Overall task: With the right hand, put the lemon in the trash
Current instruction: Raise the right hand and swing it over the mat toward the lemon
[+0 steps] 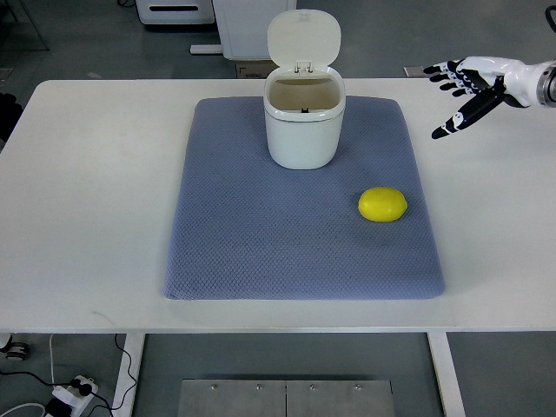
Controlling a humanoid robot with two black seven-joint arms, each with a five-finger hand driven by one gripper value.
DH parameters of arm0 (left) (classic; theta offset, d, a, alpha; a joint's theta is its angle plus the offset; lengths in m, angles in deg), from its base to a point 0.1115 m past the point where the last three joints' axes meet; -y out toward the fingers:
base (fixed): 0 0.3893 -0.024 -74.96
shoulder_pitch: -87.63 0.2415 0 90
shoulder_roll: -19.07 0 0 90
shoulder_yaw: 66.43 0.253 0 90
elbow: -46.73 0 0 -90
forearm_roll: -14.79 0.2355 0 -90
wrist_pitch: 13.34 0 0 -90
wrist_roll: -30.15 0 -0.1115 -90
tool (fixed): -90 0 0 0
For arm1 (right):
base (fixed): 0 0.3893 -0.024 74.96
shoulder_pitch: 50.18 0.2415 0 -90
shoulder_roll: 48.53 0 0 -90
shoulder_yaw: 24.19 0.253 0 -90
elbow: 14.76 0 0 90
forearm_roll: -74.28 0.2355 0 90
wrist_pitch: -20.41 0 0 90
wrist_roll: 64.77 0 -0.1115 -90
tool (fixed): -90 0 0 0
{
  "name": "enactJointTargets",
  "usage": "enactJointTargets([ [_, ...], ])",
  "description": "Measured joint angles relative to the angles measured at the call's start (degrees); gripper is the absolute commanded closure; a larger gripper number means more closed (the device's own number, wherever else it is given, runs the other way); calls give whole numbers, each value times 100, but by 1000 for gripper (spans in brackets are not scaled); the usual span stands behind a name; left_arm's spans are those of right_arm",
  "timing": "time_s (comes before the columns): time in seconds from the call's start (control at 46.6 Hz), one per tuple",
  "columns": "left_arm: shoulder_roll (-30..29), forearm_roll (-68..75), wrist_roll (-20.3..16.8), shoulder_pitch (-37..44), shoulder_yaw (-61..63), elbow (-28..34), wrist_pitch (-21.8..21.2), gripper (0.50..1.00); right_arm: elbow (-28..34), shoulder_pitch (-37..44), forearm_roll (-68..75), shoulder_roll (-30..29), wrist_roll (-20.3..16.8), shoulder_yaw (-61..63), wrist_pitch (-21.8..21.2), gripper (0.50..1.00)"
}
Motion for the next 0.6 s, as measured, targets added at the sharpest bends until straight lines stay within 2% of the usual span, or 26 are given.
enactJointTargets([
  [0.129, 0, 0, 1, 0, 0, 0, 0, 500, 221, 536, -11, -179, 54, -602, 3, 500],
  [0.301, 0, 0, 1, -3, -1, 0, 0, 500, 485, 1026, -22, -503, 393, -1271, 13, 500],
  [0.601, 0, 0, 1, -2, 0, 0, 1, 500, 612, 1231, -22, -1007, 398, -1690, 52, 500],
])
